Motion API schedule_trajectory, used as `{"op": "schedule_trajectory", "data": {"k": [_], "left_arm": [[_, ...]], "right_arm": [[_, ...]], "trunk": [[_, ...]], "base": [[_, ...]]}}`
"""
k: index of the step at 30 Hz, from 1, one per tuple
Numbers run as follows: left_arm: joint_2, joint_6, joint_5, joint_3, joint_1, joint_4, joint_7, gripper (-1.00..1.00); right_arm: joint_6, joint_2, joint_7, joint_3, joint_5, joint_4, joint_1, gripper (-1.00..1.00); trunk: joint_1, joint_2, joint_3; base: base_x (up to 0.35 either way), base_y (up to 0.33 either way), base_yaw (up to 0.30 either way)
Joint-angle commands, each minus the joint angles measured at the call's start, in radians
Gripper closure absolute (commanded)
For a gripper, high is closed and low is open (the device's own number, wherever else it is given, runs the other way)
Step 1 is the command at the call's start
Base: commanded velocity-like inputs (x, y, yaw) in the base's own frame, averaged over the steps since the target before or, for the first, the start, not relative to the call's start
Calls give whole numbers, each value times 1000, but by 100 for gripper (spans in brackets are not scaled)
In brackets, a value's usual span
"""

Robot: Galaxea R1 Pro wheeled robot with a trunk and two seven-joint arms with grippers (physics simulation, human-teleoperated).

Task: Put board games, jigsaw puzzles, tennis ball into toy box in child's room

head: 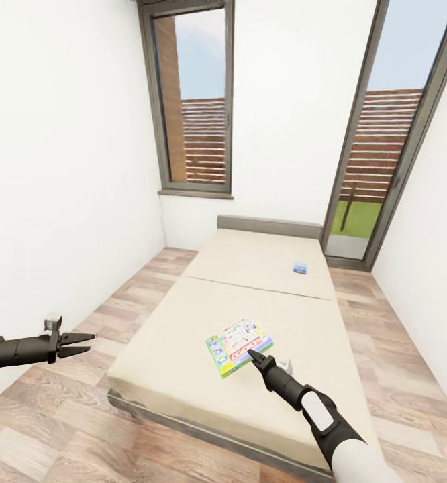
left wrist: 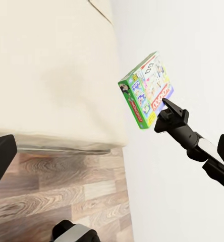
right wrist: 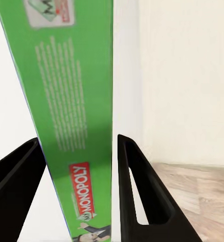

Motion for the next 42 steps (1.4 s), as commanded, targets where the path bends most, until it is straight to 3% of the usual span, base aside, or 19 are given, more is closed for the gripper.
{"op": "schedule_trajectory", "data": {"k": [1, 10, 42], "left_arm": [[0, 11, -9, 5, -1, 0, -6, -100], [-15, 11, -9, 6, -1, -1, -5, -100], [-22, 11, -9, 6, -1, -1, -1, -100]], "right_arm": [[6, 1, 1, -5, -5, 0, -1, 100], [2, 3, 1, -5, -5, 0, -1, 100], [-35, 8, 1, -4, -3, 3, -1, 100]], "trunk": [[-4, 7, 3], [-38, 70, 40], [-161, 294, 176]], "base": [[0, 0, 231], [0, 0, 231], [0, 0, 227]]}}
